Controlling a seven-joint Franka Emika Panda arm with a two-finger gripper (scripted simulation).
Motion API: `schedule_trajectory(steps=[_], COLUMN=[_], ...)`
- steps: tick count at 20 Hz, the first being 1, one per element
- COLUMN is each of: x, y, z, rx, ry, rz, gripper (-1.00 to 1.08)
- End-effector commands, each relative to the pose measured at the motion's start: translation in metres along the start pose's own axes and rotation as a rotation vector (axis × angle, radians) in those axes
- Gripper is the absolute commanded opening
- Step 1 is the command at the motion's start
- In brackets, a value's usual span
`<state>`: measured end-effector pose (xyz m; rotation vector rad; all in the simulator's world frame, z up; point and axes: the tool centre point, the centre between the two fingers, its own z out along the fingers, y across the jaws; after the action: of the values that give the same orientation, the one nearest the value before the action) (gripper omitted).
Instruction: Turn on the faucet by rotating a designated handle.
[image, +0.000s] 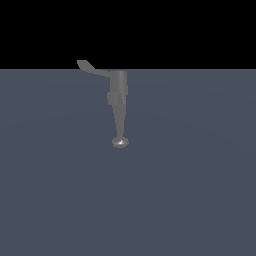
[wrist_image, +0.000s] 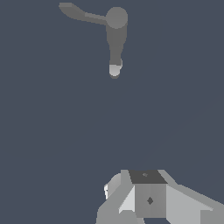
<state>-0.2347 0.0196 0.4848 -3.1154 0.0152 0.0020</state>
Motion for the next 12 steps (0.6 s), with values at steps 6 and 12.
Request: schedule_trajectory(steps=[6, 12], x=[0.008, 0.025], y=[-0.002, -0.005], z=[0.0, 0.002], rx=[0.015, 0.044], ry=[-0.003, -0.011], rz=[0.032, 0.101], gripper=[-1.0, -1.0])
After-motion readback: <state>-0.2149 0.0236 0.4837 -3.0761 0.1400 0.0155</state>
